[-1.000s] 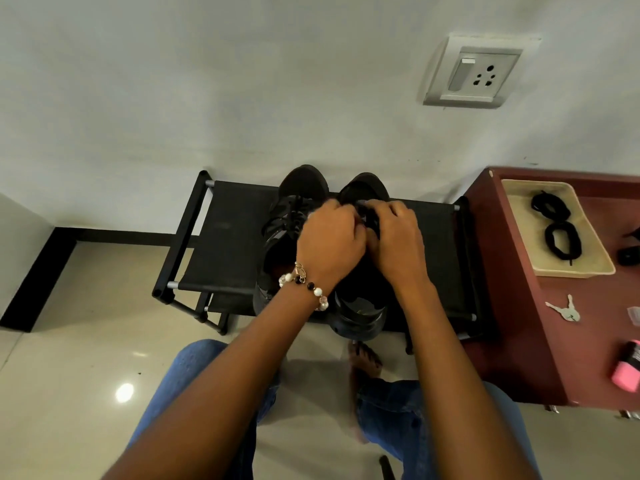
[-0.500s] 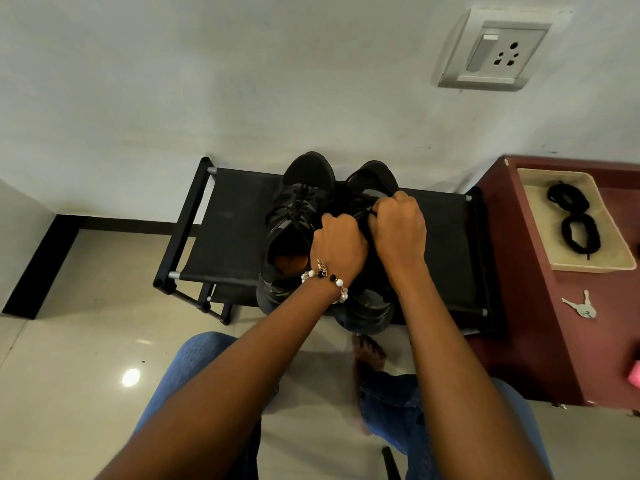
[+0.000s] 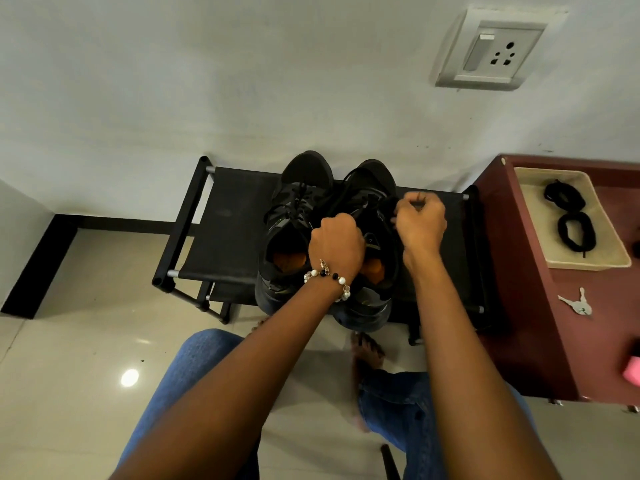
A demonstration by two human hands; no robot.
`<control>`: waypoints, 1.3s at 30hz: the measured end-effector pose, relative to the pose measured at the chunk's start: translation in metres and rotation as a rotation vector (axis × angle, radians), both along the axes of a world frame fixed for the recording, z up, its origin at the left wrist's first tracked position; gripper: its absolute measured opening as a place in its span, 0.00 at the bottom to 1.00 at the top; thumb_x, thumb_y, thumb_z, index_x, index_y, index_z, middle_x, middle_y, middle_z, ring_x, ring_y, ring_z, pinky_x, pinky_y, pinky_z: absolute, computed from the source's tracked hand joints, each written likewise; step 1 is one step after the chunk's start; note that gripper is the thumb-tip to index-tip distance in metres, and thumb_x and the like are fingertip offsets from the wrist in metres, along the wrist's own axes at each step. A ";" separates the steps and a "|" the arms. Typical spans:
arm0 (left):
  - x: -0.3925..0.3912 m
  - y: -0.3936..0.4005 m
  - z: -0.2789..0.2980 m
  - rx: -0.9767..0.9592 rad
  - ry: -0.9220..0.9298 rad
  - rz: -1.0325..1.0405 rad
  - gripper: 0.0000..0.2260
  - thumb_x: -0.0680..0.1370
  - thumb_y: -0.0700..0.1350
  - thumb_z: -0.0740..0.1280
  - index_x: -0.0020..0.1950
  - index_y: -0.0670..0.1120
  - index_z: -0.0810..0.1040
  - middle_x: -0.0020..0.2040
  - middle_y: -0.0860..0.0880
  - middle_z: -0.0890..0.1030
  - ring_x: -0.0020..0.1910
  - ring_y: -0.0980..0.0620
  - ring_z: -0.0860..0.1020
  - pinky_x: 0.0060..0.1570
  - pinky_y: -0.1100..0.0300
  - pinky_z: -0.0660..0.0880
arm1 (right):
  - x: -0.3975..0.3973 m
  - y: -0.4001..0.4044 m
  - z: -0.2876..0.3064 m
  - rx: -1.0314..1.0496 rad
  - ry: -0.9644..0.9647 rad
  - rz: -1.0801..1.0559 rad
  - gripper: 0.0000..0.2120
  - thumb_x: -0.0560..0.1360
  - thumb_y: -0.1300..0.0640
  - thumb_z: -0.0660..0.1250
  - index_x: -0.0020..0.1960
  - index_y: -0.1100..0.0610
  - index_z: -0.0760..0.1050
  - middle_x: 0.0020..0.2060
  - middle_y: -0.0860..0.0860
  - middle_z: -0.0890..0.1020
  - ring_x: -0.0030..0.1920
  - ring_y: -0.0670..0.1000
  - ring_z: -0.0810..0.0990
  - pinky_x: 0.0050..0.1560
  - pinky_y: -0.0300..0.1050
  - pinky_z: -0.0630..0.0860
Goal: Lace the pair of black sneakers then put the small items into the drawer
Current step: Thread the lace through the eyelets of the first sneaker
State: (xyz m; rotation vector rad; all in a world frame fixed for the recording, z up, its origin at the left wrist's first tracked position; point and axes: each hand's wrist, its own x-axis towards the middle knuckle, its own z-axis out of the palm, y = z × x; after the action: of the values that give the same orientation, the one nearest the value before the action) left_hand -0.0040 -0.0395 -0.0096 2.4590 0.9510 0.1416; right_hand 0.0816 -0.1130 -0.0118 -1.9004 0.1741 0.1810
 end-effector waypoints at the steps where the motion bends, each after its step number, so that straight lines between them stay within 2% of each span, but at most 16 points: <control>1: 0.000 -0.001 0.000 0.004 -0.006 -0.003 0.12 0.81 0.41 0.59 0.38 0.42 0.67 0.37 0.44 0.72 0.43 0.39 0.77 0.34 0.56 0.65 | -0.001 -0.001 0.002 -0.041 -0.092 0.065 0.09 0.73 0.63 0.66 0.52 0.55 0.77 0.45 0.52 0.80 0.46 0.52 0.81 0.51 0.47 0.79; 3: 0.001 -0.001 -0.001 0.019 -0.011 -0.008 0.09 0.81 0.42 0.59 0.45 0.40 0.74 0.45 0.40 0.78 0.48 0.37 0.78 0.35 0.55 0.66 | 0.000 -0.001 0.002 -0.236 -0.309 0.262 0.11 0.72 0.61 0.66 0.53 0.52 0.79 0.52 0.53 0.78 0.55 0.55 0.77 0.55 0.51 0.75; 6: 0.001 -0.001 -0.003 0.048 0.013 -0.018 0.10 0.82 0.43 0.58 0.51 0.38 0.75 0.50 0.38 0.79 0.50 0.36 0.78 0.37 0.55 0.66 | -0.007 0.005 -0.001 -0.731 -0.435 0.561 0.11 0.75 0.56 0.67 0.56 0.52 0.80 0.59 0.53 0.75 0.63 0.57 0.68 0.60 0.57 0.65; 8: 0.001 -0.001 -0.005 0.068 0.014 -0.024 0.10 0.82 0.42 0.57 0.50 0.38 0.75 0.49 0.39 0.79 0.50 0.37 0.78 0.37 0.56 0.66 | -0.013 0.010 -0.006 -0.994 -0.518 0.568 0.10 0.77 0.55 0.66 0.58 0.53 0.80 0.61 0.52 0.76 0.64 0.57 0.67 0.60 0.59 0.63; 10: 0.000 -0.002 -0.005 0.083 0.007 -0.030 0.10 0.82 0.42 0.57 0.50 0.38 0.75 0.49 0.39 0.79 0.49 0.38 0.78 0.36 0.56 0.65 | -0.015 0.012 -0.009 -1.045 -0.602 0.475 0.09 0.77 0.55 0.65 0.55 0.51 0.81 0.58 0.51 0.78 0.63 0.57 0.70 0.59 0.58 0.64; 12: 0.000 -0.003 -0.005 0.091 0.010 -0.027 0.10 0.82 0.42 0.57 0.51 0.38 0.75 0.49 0.39 0.79 0.49 0.37 0.78 0.36 0.56 0.66 | -0.016 0.010 -0.011 -0.937 -0.623 0.403 0.09 0.77 0.55 0.65 0.53 0.50 0.82 0.55 0.50 0.80 0.60 0.55 0.72 0.57 0.56 0.65; 14: 0.000 -0.003 -0.004 0.100 0.020 -0.026 0.11 0.83 0.42 0.56 0.52 0.38 0.75 0.51 0.39 0.79 0.50 0.37 0.78 0.37 0.55 0.67 | -0.018 0.007 -0.009 -0.688 -0.528 0.319 0.07 0.76 0.54 0.67 0.51 0.51 0.82 0.52 0.49 0.81 0.55 0.54 0.76 0.55 0.53 0.70; 16: 0.001 -0.003 -0.004 0.109 0.026 -0.028 0.11 0.83 0.42 0.56 0.52 0.38 0.75 0.50 0.39 0.79 0.50 0.37 0.79 0.36 0.55 0.67 | -0.018 0.006 -0.004 -0.280 -0.337 0.129 0.04 0.73 0.56 0.71 0.46 0.52 0.83 0.45 0.50 0.83 0.48 0.51 0.81 0.51 0.49 0.77; 19: 0.001 -0.003 -0.006 0.109 0.021 -0.027 0.10 0.82 0.42 0.57 0.50 0.38 0.75 0.48 0.40 0.79 0.47 0.38 0.79 0.35 0.56 0.68 | -0.007 -0.005 0.017 0.394 0.032 -0.245 0.05 0.72 0.64 0.71 0.41 0.55 0.81 0.36 0.48 0.82 0.38 0.45 0.80 0.47 0.48 0.78; 21: 0.000 -0.003 -0.007 0.121 0.024 -0.032 0.10 0.82 0.42 0.58 0.50 0.39 0.75 0.48 0.41 0.79 0.47 0.39 0.80 0.35 0.56 0.68 | 0.001 -0.017 0.021 0.534 0.220 -0.313 0.06 0.74 0.64 0.68 0.41 0.55 0.78 0.36 0.48 0.81 0.39 0.46 0.80 0.47 0.51 0.78; 24: 0.000 -0.004 -0.007 0.135 0.027 -0.030 0.09 0.83 0.42 0.58 0.51 0.39 0.76 0.48 0.41 0.79 0.47 0.39 0.80 0.35 0.57 0.68 | -0.002 -0.020 0.018 0.290 0.164 -0.260 0.03 0.75 0.62 0.67 0.46 0.55 0.77 0.38 0.49 0.78 0.40 0.49 0.78 0.44 0.47 0.75; 27: 0.000 -0.005 -0.006 0.143 0.032 -0.030 0.09 0.82 0.40 0.57 0.50 0.38 0.75 0.48 0.41 0.79 0.47 0.39 0.80 0.35 0.57 0.67 | -0.009 -0.013 0.017 -0.281 -0.243 -0.049 0.15 0.73 0.59 0.68 0.59 0.53 0.75 0.59 0.53 0.74 0.62 0.56 0.70 0.56 0.52 0.70; 29: 0.000 -0.005 -0.005 0.134 0.024 -0.029 0.09 0.82 0.39 0.56 0.52 0.38 0.75 0.49 0.40 0.79 0.49 0.38 0.79 0.35 0.56 0.67 | -0.013 -0.004 0.018 -0.550 -0.445 0.239 0.13 0.73 0.58 0.68 0.57 0.50 0.78 0.63 0.52 0.71 0.67 0.56 0.63 0.61 0.55 0.63; 32: -0.001 -0.004 -0.004 0.132 0.028 -0.039 0.10 0.82 0.39 0.55 0.55 0.37 0.74 0.52 0.39 0.78 0.51 0.38 0.79 0.37 0.56 0.66 | -0.021 0.005 0.007 -0.840 -0.514 0.512 0.10 0.75 0.56 0.68 0.55 0.50 0.81 0.66 0.50 0.70 0.68 0.56 0.61 0.62 0.58 0.59; 36: -0.001 -0.003 -0.005 0.130 0.029 -0.043 0.10 0.82 0.38 0.55 0.54 0.37 0.74 0.51 0.39 0.79 0.50 0.38 0.79 0.37 0.57 0.66 | -0.020 0.008 -0.006 -0.968 -0.590 0.449 0.08 0.77 0.54 0.66 0.53 0.49 0.83 0.62 0.50 0.74 0.66 0.57 0.64 0.60 0.58 0.59; 39: 0.000 -0.005 -0.005 0.121 0.033 -0.034 0.09 0.82 0.38 0.55 0.54 0.37 0.74 0.51 0.39 0.78 0.50 0.38 0.79 0.37 0.56 0.67 | -0.020 0.006 -0.001 -0.846 -0.541 0.423 0.05 0.74 0.55 0.68 0.47 0.50 0.83 0.58 0.48 0.75 0.65 0.54 0.65 0.59 0.56 0.58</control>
State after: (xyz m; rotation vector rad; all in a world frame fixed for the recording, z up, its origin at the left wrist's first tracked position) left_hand -0.0044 -0.0441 -0.0148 2.5943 0.9387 0.1520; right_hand 0.0615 -0.1073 -0.0128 -2.7292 -0.6154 -0.1612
